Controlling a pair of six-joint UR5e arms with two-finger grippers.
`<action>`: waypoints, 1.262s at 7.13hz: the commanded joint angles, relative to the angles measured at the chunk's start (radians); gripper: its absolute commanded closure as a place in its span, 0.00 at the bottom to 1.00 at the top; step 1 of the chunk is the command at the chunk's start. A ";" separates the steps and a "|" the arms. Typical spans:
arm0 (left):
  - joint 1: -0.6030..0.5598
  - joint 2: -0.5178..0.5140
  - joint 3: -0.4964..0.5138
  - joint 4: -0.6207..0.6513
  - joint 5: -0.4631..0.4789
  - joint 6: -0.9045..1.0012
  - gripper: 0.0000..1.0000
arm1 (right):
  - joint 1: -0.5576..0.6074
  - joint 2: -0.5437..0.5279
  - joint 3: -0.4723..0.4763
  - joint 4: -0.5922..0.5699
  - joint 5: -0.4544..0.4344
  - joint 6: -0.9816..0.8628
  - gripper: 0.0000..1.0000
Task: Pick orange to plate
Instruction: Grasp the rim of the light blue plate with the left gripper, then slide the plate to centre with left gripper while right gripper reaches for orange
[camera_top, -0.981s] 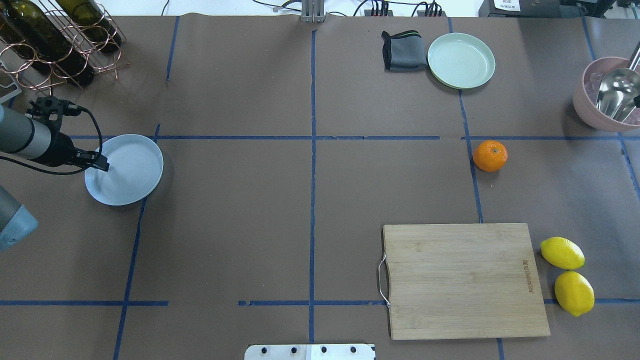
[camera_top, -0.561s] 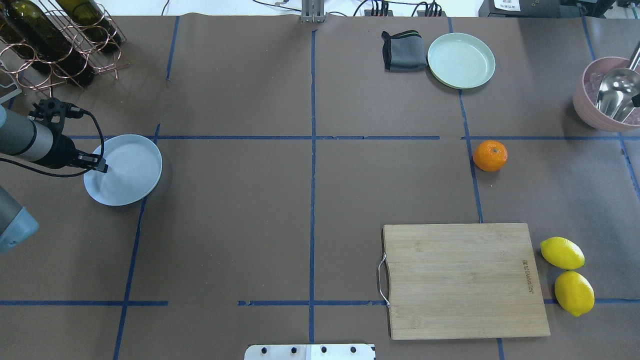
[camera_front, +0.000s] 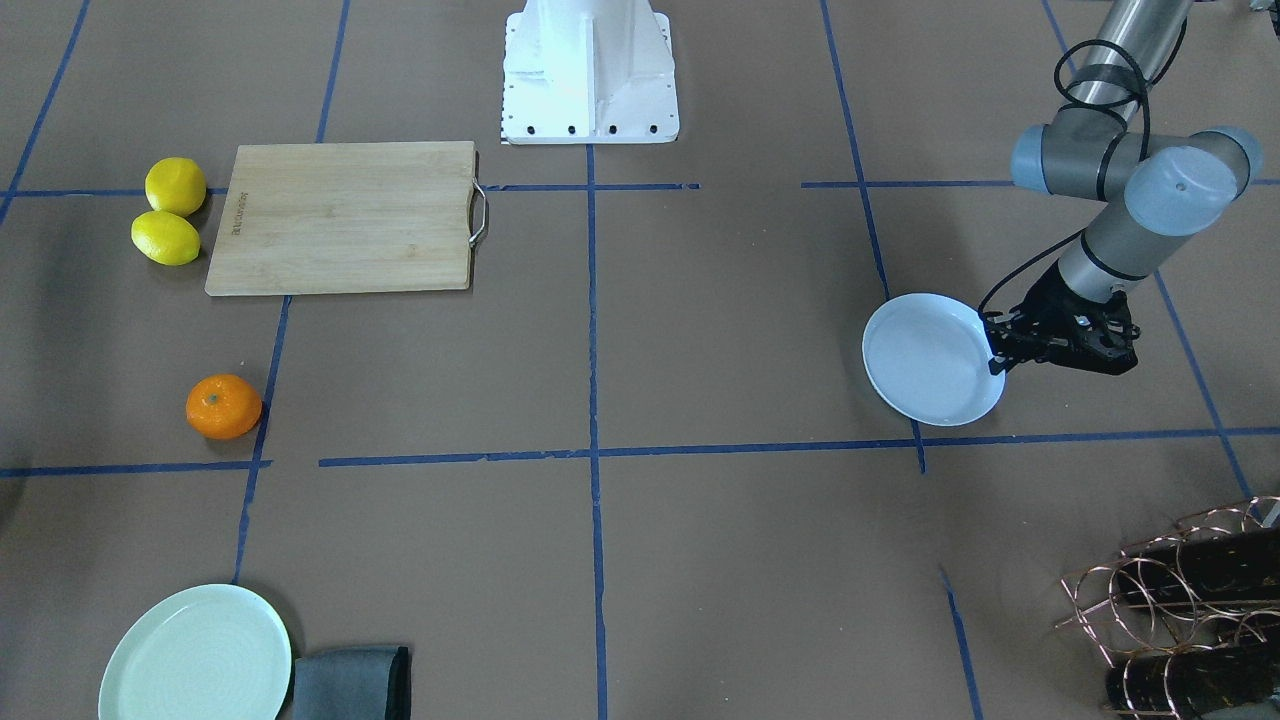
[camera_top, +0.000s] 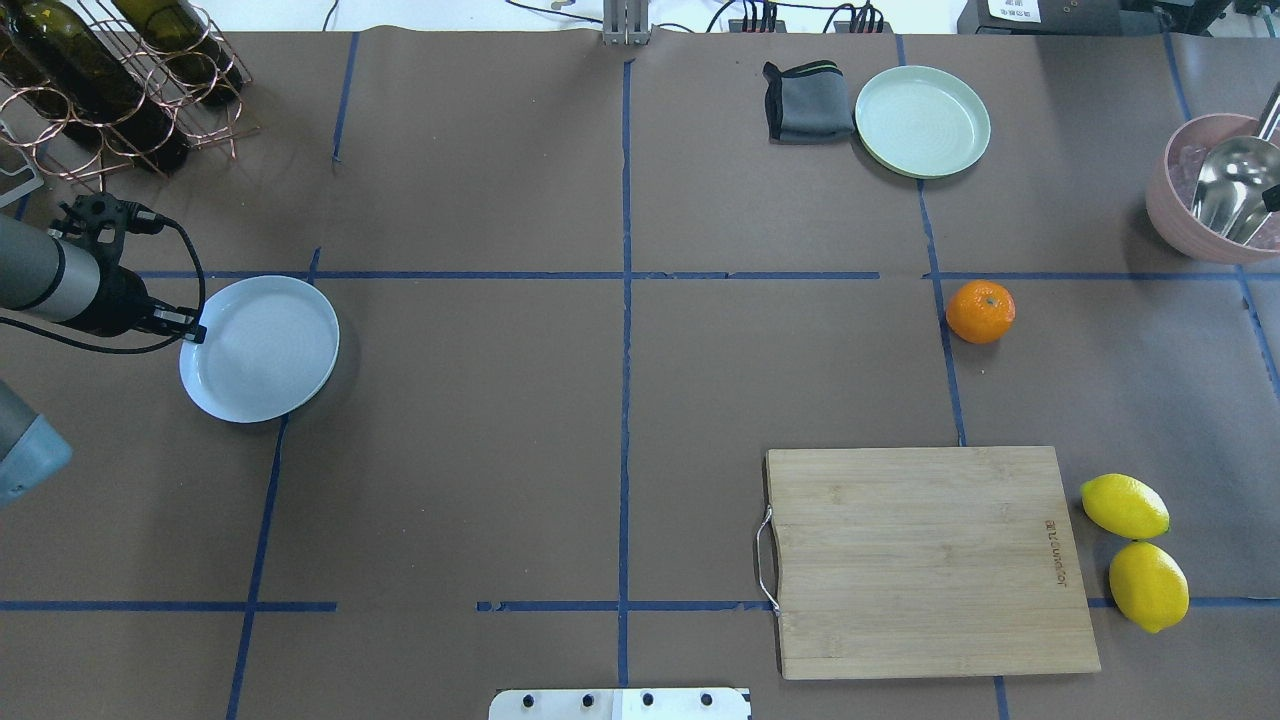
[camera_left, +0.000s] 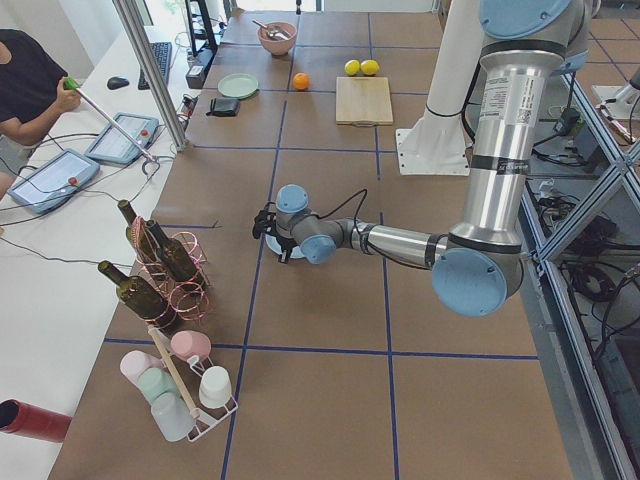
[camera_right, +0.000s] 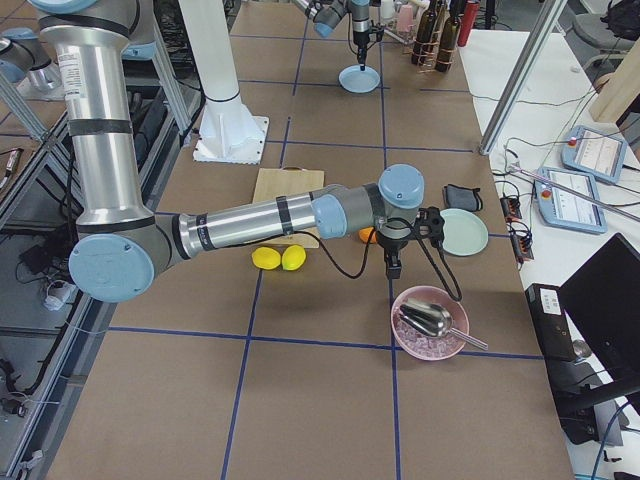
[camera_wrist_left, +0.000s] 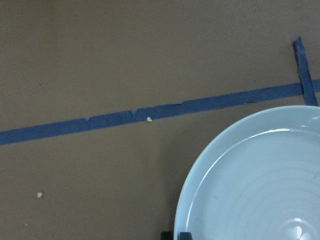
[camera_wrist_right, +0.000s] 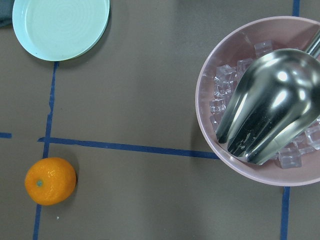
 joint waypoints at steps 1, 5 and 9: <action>-0.072 -0.004 -0.044 0.023 -0.168 -0.001 1.00 | -0.009 0.004 0.002 0.000 -0.001 0.012 0.00; -0.118 -0.242 -0.033 0.098 -0.348 -0.398 1.00 | -0.174 0.039 0.071 0.019 -0.052 0.294 0.00; 0.235 -0.459 0.026 0.085 -0.001 -0.792 1.00 | -0.389 0.039 0.085 0.244 -0.211 0.607 0.00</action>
